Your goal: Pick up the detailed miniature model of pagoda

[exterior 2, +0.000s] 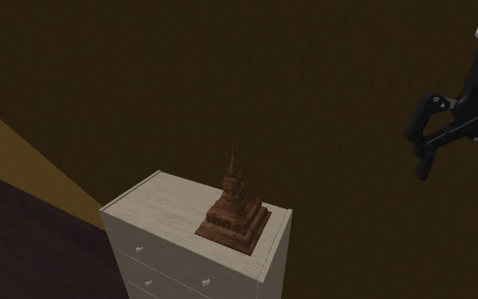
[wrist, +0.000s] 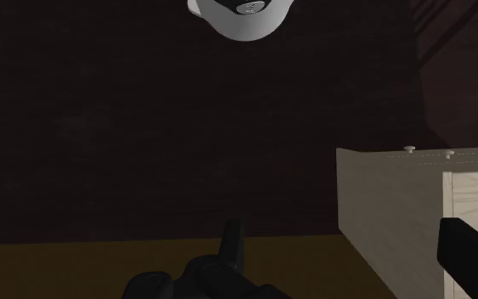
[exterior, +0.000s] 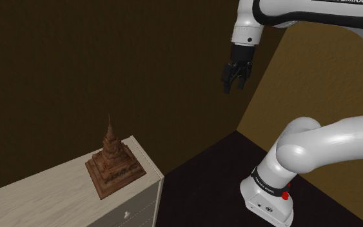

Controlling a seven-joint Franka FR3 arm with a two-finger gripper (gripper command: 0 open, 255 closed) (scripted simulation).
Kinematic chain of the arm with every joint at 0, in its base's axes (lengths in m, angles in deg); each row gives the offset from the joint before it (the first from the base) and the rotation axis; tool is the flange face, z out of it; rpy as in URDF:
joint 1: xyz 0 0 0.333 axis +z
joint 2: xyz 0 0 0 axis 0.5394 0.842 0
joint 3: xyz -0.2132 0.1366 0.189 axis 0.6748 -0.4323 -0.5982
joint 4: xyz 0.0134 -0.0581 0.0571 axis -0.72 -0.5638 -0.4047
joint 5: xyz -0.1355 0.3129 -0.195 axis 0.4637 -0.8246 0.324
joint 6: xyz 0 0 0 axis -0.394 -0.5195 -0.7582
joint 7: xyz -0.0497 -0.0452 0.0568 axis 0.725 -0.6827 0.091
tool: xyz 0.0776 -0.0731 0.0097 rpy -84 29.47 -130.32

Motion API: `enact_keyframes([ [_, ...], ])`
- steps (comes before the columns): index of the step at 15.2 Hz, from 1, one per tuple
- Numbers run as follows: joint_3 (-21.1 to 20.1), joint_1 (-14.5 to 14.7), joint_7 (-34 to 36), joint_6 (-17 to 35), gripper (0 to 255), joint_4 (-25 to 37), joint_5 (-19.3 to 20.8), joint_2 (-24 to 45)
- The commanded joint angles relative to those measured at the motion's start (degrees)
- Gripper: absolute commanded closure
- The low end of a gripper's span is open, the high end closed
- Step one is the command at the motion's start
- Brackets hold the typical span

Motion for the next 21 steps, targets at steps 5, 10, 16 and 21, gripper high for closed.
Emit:
enact_keyframes([
  [5,-5.92,1.71,6.01,6.24,0,-1.78,-2.88,0.95],
  [10,-13.55,3.35,13.61,14.36,0,-2.14,-5.18,4.52],
  [16,-23.02,3.71,23.45,23.83,0,0.29,-4.86,11.98],
  [21,-31.43,2.01,33.11,30.55,0,4.71,-0.74,20.47],
])
